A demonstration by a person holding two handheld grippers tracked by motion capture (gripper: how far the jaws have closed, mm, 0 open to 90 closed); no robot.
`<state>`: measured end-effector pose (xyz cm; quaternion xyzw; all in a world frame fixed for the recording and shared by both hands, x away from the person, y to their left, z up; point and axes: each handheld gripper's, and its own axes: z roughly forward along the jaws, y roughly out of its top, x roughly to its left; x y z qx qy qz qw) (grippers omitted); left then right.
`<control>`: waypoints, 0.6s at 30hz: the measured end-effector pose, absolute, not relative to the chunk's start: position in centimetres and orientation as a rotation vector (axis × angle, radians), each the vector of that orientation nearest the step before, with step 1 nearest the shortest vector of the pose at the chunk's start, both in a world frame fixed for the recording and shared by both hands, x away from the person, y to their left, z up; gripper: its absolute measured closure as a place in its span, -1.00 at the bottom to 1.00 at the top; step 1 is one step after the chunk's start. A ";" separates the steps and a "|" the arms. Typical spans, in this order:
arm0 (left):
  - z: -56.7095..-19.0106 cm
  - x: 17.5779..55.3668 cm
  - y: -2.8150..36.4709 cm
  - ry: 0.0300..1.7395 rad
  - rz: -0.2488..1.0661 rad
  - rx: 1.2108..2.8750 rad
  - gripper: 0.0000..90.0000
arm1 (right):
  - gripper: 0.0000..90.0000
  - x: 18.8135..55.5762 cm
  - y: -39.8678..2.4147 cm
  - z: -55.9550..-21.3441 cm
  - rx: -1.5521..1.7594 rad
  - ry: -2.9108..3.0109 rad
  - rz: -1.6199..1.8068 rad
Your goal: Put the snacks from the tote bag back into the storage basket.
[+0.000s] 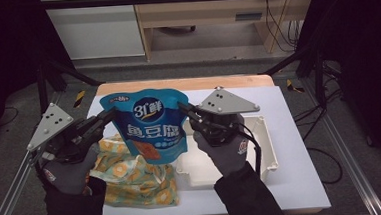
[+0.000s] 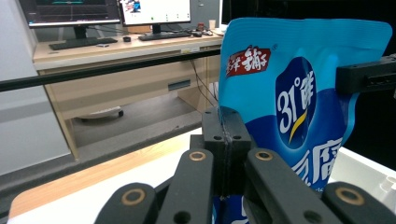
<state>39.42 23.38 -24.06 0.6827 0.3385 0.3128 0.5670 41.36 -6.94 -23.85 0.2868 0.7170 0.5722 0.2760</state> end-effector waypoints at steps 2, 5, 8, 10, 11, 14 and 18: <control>-23.9 39.5 23.0 0.779 0.745 1.600 1.00 | 1.00 41.2 -7.5 -23.7 0.778 1.917 1.535; -23.9 39.5 22.2 0.781 0.722 1.604 1.00 | 1.00 41.0 -8.2 -23.7 0.782 1.910 1.531; -23.9 39.7 21.5 0.770 0.714 1.612 1.00 | 1.00 40.8 -9.0 -23.7 0.790 1.903 1.526; -23.9 39.7 21.0 0.762 0.708 1.616 1.00 | 1.00 40.7 -9.5 -23.7 0.796 1.897 1.521; -23.9 39.8 20.7 0.759 0.704 1.617 1.00 | 1.00 40.6 -9.7 -23.7 0.801 1.893 1.521; -23.8 39.9 20.0 0.747 0.699 1.626 1.00 | 1.00 40.5 -10.5 -23.7 0.809 1.887 1.514; -23.9 40.0 18.9 0.736 0.687 1.630 1.00 | 1.00 40.3 -11.6 -23.9 0.824 1.877 1.517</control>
